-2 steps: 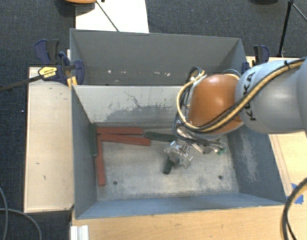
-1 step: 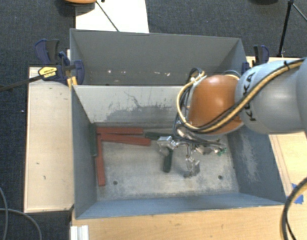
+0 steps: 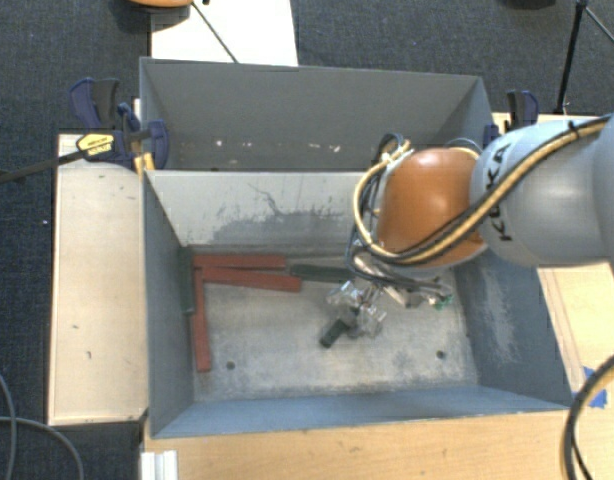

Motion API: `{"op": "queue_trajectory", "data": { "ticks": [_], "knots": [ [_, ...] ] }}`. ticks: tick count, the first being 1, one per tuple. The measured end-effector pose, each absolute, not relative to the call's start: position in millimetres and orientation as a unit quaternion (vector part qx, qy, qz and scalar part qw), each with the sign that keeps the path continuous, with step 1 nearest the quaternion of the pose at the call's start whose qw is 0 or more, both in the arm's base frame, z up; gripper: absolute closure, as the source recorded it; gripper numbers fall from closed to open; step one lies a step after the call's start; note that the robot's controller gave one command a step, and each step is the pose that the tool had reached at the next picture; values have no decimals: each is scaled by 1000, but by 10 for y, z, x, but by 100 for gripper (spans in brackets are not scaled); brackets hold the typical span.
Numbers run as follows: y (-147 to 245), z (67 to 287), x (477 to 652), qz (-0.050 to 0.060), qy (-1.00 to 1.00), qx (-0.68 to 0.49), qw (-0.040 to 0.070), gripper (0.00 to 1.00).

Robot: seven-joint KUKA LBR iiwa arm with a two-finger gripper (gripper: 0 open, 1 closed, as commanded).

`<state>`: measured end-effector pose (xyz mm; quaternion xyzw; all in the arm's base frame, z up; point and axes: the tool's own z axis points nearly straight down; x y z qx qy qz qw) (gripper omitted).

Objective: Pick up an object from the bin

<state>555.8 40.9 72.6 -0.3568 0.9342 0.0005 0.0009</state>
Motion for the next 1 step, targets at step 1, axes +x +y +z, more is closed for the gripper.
{"op": "queue_trajectory", "data": {
  "ticks": [1],
  "knots": [
    [405, 708, 5545, 1, 935, -356, -1, 0]
  ]
}}
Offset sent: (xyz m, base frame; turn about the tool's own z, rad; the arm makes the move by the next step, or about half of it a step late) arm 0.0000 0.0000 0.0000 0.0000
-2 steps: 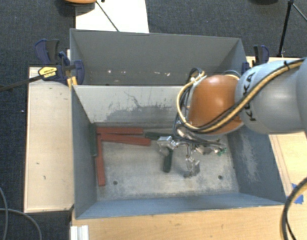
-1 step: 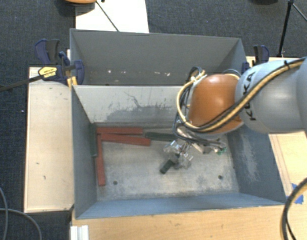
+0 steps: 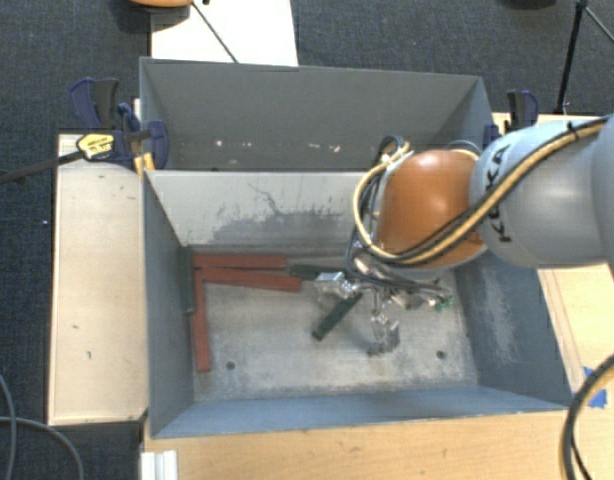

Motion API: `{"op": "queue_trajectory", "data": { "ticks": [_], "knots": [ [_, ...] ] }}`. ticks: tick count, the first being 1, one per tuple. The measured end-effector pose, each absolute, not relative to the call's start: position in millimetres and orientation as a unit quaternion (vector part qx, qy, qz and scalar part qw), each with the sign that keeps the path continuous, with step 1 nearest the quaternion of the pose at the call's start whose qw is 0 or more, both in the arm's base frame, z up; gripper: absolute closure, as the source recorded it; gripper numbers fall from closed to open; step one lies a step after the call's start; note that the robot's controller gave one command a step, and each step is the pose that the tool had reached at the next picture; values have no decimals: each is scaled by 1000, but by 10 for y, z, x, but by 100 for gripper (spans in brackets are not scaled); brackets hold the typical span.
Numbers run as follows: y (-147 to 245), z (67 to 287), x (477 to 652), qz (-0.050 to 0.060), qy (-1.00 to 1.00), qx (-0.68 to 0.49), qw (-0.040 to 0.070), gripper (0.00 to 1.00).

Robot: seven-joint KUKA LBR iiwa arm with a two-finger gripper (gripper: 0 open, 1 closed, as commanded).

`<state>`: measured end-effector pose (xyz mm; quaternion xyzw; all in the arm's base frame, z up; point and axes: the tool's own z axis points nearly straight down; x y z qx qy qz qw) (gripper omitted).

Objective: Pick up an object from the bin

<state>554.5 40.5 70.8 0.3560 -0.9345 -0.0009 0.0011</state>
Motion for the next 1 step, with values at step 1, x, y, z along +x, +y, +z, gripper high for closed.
{"op": "queue_trajectory", "data": {
  "ticks": [1],
  "knots": [
    [404, 708, 5544, -1, -935, 355, 1, 100]
  ]
}}
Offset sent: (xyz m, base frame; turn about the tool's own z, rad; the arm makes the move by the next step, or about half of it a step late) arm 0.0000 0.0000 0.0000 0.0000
